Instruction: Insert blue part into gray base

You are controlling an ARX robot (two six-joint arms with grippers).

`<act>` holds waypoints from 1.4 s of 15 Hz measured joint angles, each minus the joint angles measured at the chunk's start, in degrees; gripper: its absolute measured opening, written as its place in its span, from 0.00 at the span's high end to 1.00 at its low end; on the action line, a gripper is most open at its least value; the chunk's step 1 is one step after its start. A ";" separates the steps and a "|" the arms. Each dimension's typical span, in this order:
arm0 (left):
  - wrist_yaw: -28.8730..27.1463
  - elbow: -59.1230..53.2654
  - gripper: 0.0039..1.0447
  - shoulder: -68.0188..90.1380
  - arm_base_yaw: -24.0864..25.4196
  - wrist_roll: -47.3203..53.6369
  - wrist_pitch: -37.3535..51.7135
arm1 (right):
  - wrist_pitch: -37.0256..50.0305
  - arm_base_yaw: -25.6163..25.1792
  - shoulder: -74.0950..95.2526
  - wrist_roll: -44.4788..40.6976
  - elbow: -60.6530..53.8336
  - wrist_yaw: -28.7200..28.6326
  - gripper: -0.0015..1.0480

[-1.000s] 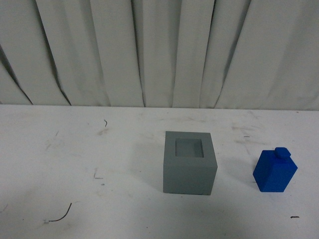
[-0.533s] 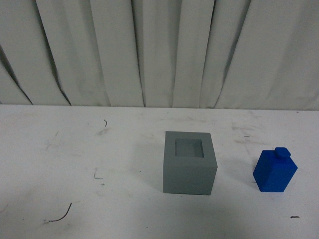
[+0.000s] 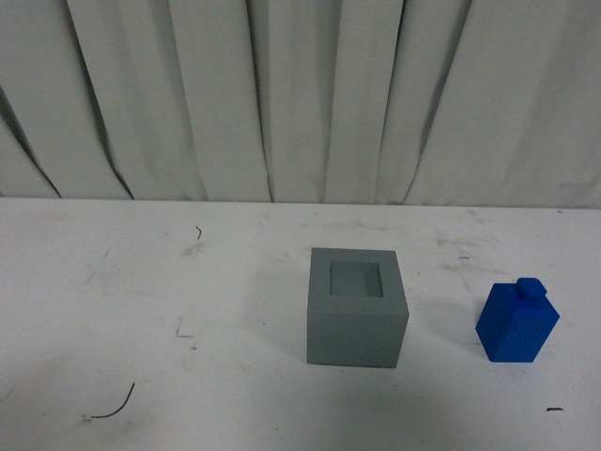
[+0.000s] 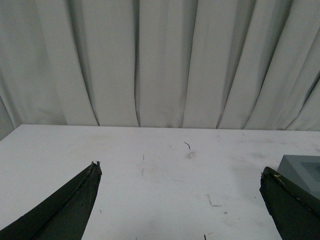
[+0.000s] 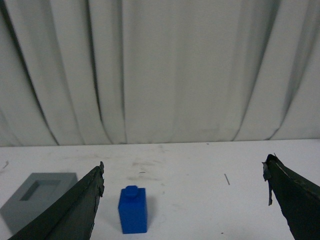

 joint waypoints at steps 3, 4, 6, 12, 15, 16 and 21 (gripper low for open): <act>0.00 0.00 0.06 0.00 0.00 0.00 0.00 | 27.12 -4.13 30.75 0.39 9.46 -4.68 0.06; -0.02 0.00 0.06 0.00 0.00 0.00 -0.02 | 33.46 -4.35 41.68 0.13 16.17 -4.92 0.06; -0.02 0.00 0.06 0.00 0.00 0.00 0.02 | 29.24 -2.62 62.64 -4.48 30.53 -6.14 0.06; -0.02 0.00 0.06 0.00 0.00 0.00 0.00 | 1.25 1.62 87.41 -39.26 58.77 -16.66 0.06; 0.00 0.00 0.06 0.00 0.00 0.00 0.00 | -15.91 2.38 91.03 -57.27 64.78 -20.57 0.06; -0.02 0.00 0.06 0.00 0.00 0.00 0.00 | -20.52 3.19 92.04 -62.42 66.88 -20.57 0.06; -0.02 0.00 0.06 0.00 0.00 0.00 -0.02 | -40.94 6.08 98.90 -76.61 74.51 -19.54 0.06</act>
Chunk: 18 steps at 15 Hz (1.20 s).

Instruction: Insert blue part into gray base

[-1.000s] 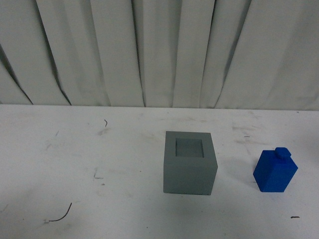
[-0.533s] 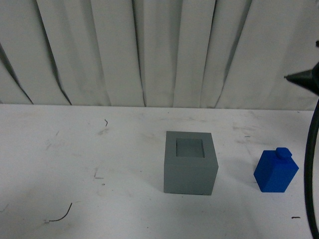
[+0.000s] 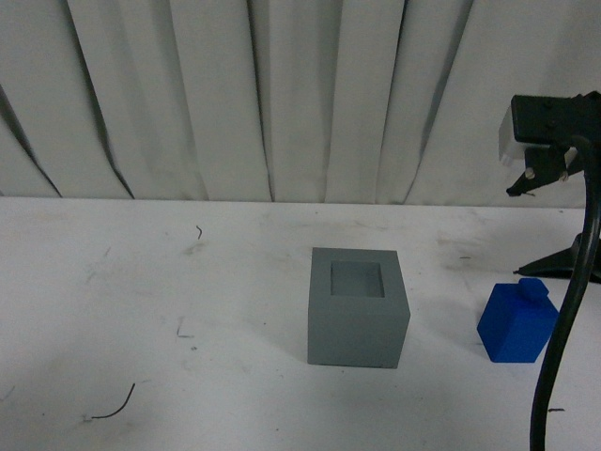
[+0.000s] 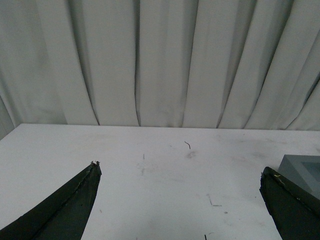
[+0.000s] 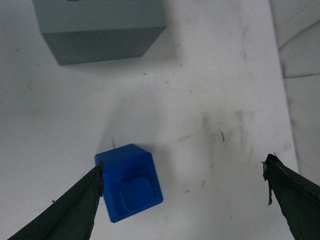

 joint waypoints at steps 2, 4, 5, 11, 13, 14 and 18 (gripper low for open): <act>0.00 0.00 0.06 0.00 0.00 0.00 0.00 | -4.68 0.02 2.43 -3.10 2.43 1.44 0.06; 0.00 0.00 0.06 0.00 0.00 0.00 0.00 | -6.49 0.39 4.07 -6.10 3.21 2.97 0.06; 0.00 0.00 0.06 0.00 0.00 0.00 0.02 | -5.81 0.79 5.29 -7.78 3.32 4.28 0.06; 0.00 0.00 0.06 0.00 0.00 0.02 0.00 | -8.31 1.09 11.08 -12.57 4.63 9.09 0.06; 0.02 0.00 0.06 0.00 0.00 0.00 0.02 | -7.96 1.07 13.51 -12.87 6.82 10.01 0.06; 0.00 0.00 0.06 0.00 0.00 0.00 0.02 | -8.07 1.07 14.21 -12.87 7.39 10.29 0.06; 0.00 0.00 0.06 0.00 0.00 0.00 0.02 | -12.26 1.90 15.76 -13.03 10.01 12.94 0.06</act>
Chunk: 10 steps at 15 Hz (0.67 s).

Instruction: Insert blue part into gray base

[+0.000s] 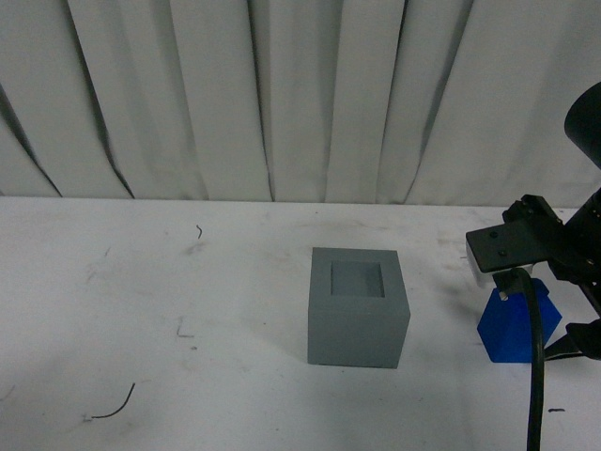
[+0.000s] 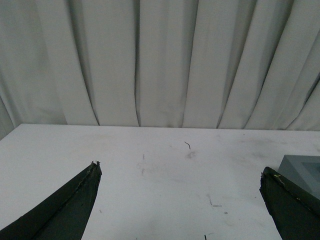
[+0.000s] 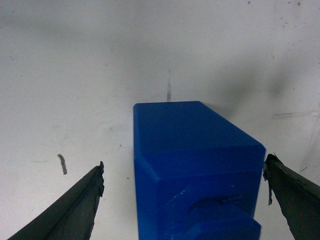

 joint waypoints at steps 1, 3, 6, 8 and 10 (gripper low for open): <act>0.00 0.00 0.06 0.00 0.00 0.00 0.00 | 0.22 0.42 0.31 0.00 0.52 -0.02 0.12; 0.00 0.00 0.06 0.00 0.00 0.00 -0.02 | 0.02 1.16 0.66 0.02 1.01 -0.07 0.35; 0.00 0.00 0.06 0.00 0.00 0.00 0.00 | -0.13 1.09 0.59 0.11 1.33 -0.39 0.55; 0.00 0.00 0.06 0.00 0.00 0.00 0.00 | -10.32 1.09 -6.10 2.67 4.52 -3.10 0.55; 0.00 0.00 0.06 0.00 0.00 0.00 0.00 | -13.31 1.95 -8.37 2.91 7.04 -3.08 0.55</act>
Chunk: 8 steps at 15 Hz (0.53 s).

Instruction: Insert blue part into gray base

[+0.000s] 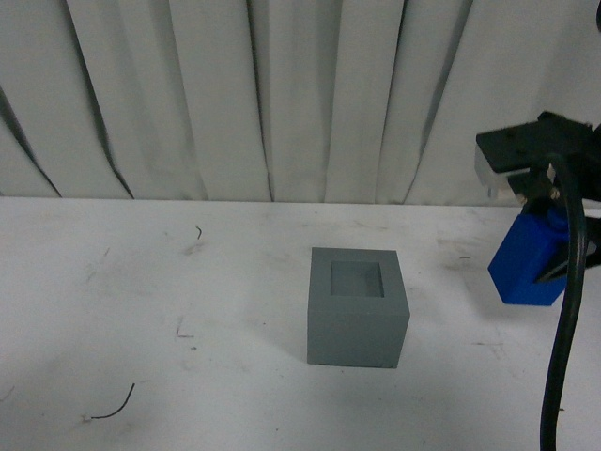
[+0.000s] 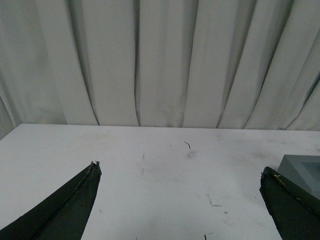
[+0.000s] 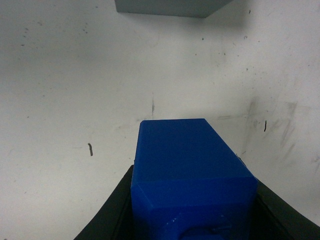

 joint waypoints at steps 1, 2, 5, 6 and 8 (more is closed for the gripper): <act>0.00 0.00 0.06 0.00 0.00 0.00 0.00 | -0.50 0.13 -0.17 0.04 0.31 -0.02 0.55; 0.00 0.00 0.06 0.00 0.00 0.00 -0.02 | -0.85 0.57 -0.46 0.20 0.59 -0.11 0.55; 0.02 0.00 0.06 0.00 0.00 0.00 -0.02 | -1.36 1.46 -0.52 0.48 1.20 -0.26 0.55; 0.02 0.00 0.06 0.00 0.00 0.00 0.00 | -1.60 1.62 -0.52 0.50 1.40 -0.28 0.55; 0.02 0.00 0.06 0.00 0.00 0.00 0.00 | -2.32 2.36 -0.52 0.90 1.84 -0.87 0.55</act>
